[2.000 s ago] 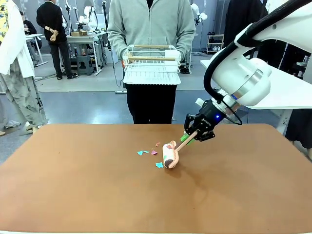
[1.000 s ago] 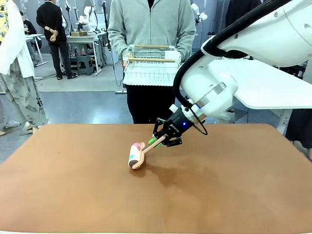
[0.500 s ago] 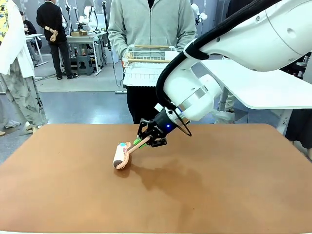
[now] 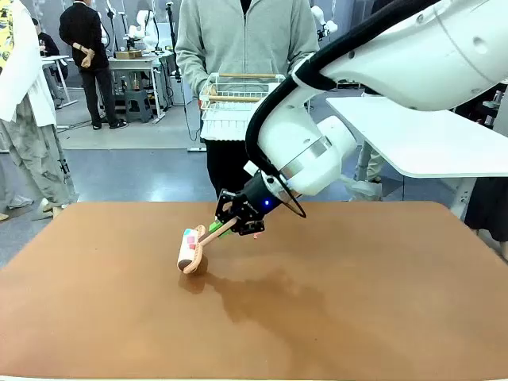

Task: Clean the table.
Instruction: Clean the table with the Lint Roller when the human lifts the Dish drying rack.

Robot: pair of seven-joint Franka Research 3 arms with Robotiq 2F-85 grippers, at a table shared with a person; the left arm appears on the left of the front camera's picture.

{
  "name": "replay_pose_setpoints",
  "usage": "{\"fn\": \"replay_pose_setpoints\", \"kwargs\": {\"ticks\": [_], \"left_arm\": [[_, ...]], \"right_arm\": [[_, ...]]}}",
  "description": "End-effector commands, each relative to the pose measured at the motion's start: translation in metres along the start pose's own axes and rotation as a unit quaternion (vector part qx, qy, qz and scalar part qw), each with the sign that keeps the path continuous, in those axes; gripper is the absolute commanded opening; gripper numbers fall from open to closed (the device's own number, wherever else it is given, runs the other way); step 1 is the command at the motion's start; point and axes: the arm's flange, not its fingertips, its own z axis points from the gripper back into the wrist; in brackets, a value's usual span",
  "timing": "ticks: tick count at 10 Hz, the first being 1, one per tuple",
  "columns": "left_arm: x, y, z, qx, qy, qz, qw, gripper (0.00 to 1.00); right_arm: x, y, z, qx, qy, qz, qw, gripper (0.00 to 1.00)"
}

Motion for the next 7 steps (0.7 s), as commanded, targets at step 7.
{"fn": "replay_pose_setpoints", "kwargs": {"ticks": [7], "left_arm": [[-0.002, -0.002, 0.003, -0.004, -0.002, -0.003, 1.0, 1.0]], "right_arm": [[0.009, -0.008, 0.223, -0.069, 0.097, -0.041, 0.992, 0.0]]}}
